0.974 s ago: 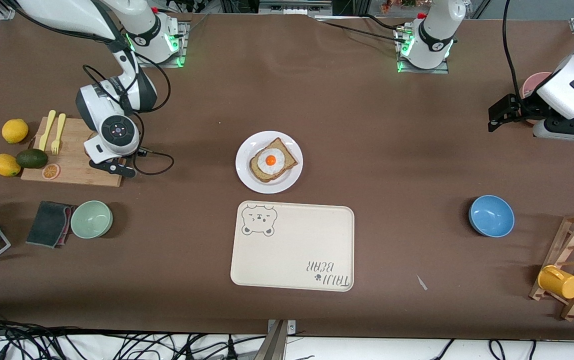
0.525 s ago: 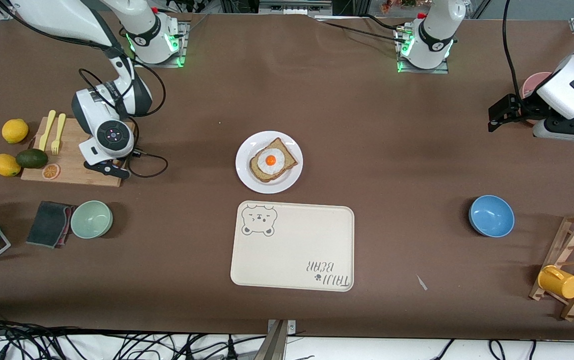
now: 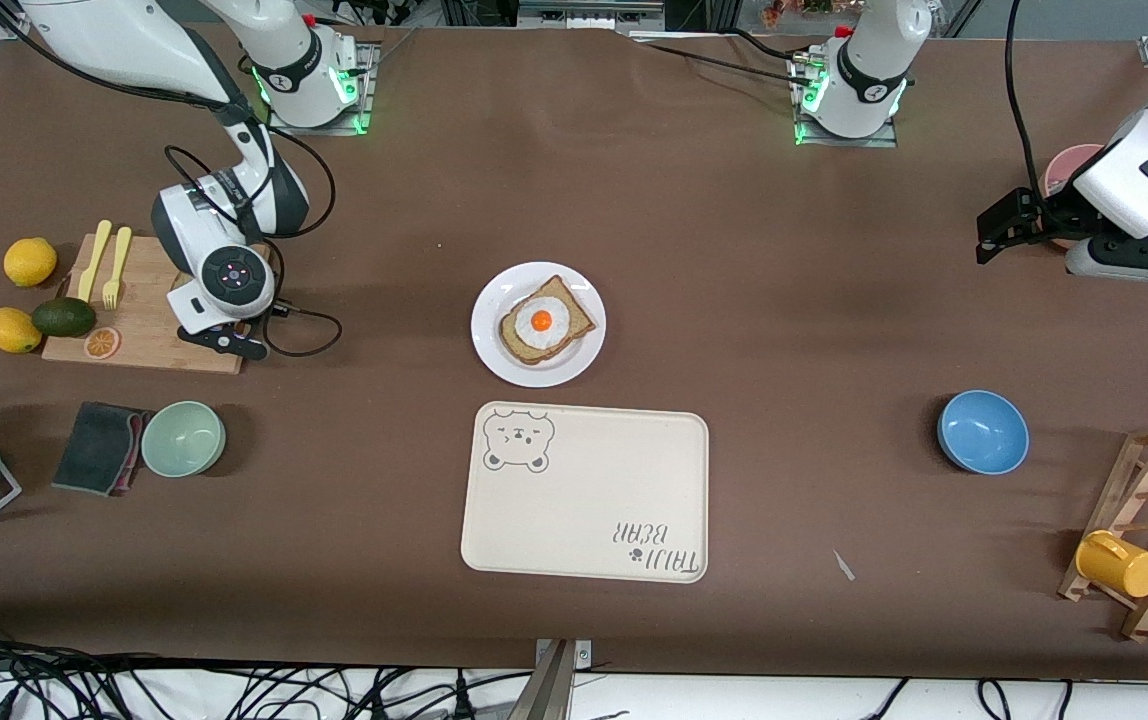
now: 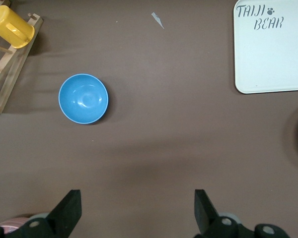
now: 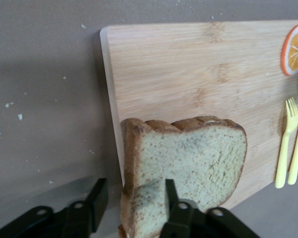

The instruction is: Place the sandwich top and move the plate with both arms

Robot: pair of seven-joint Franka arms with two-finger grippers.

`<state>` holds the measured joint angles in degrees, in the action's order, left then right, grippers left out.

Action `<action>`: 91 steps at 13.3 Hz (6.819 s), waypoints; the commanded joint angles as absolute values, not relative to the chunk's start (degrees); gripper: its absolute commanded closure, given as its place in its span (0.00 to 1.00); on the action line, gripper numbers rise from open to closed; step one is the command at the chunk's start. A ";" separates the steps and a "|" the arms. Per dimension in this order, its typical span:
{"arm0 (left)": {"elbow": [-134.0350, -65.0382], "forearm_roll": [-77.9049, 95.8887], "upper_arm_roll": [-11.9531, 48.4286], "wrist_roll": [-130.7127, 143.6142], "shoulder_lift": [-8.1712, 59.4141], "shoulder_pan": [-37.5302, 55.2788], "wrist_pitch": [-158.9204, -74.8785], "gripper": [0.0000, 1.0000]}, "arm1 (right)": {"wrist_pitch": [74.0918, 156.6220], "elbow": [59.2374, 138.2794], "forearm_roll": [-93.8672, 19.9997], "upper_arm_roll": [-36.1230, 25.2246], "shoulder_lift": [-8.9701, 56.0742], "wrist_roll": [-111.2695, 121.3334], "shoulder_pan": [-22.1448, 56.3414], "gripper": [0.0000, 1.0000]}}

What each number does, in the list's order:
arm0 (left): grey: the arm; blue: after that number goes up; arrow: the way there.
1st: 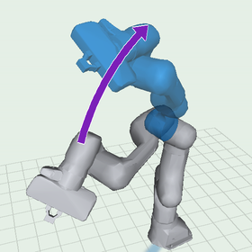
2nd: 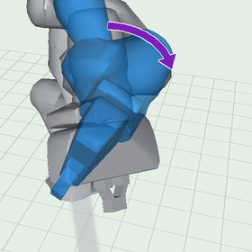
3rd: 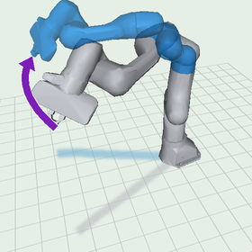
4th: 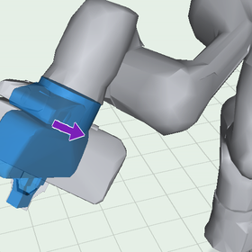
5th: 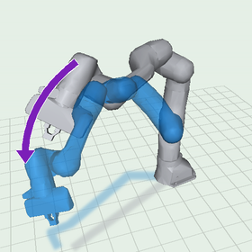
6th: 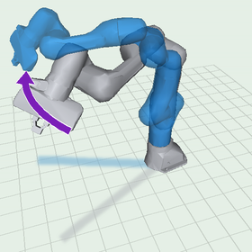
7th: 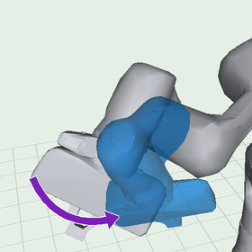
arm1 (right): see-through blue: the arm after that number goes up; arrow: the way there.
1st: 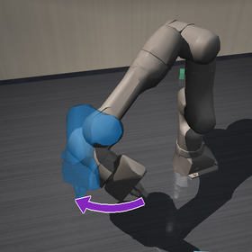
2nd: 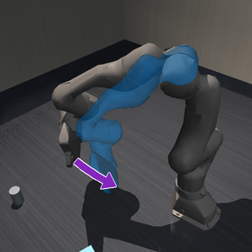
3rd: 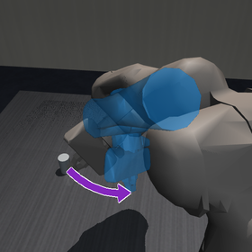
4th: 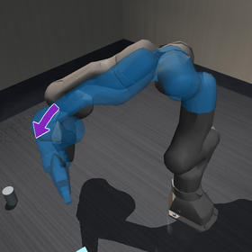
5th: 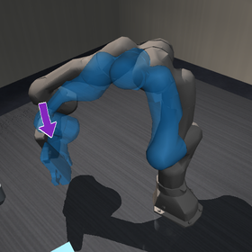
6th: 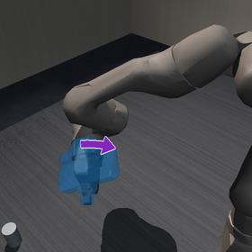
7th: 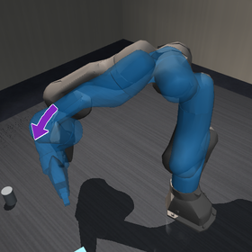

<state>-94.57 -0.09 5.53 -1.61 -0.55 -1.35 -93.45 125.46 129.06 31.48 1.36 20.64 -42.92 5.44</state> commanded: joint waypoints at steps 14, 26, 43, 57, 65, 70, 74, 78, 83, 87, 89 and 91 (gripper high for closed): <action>-94.39 1.49 5.63 -1.58 -1.14 -1.58 -92.72 0.00 | 116.21 128.33 31.91 7.36 8.37 -29.73 5.54 1.00; -94.39 1.49 5.63 -1.50 -1.14 -1.58 -92.72 0.00 | 116.19 99.79 16.35 29.44 16.58 -22.77 18.26 1.00; -94.39 1.49 5.63 -1.58 -1.14 -1.67 -92.64 0.00 | 116.72 90.35 26.98 25.93 36.21 -30.13 29.88 1.00; -94.39 1.49 5.63 -1.50 -1.14 -1.58 -92.64 0.00 | 118.74 103.97 4.40 18.28 11.36 -29.35 19.62 0.00; -94.39 1.49 5.54 -1.58 -1.14 -1.67 -92.64 0.00 | 110.07 101.88 -3.69 1.61 5.88 -19.90 14.07 0.00; -94.39 1.49 5.63 -1.50 -1.14 -1.58 -92.72 0.00 | 95.04 90.72 -0.72 0.79 8.26 -10.57 4.04 0.00; -94.39 1.49 5.63 -1.50 -1.14 -1.58 -92.64 0.00 | 93.52 86.85 0.79 1.23 6.59 -7.74 -0.25 0.00; -94.39 1.49 5.63 -1.58 -1.14 -1.58 -92.64 0.00 | 91.76 87.01 0.09 1.76 5.89 -7.12 -2.55 0.00; -94.39 1.49 5.63 -1.58 -1.14 -1.58 -92.64 0.00 | 91.84 86.57 0.00 2.28 5.89 -7.55 -2.37 0.00; -94.39 1.49 5.63 -1.58 -1.14 -1.58 -92.64 0.00 | 91.76 86.48 0.00 2.29 5.89 -7.39 -1.49 0.00; -94.39 1.49 5.63 -1.58 -1.14 -1.58 -92.64 0.00 | 89.83 86.49 -0.09 2.20 5.71 -7.29 -1.49 0.00; -94.39 1.49 5.63 -1.58 -1.14 -1.58 -92.64 0.00 | 89.82 86.66 -0.17 2.20 5.89 -7.29 -1.49 0.00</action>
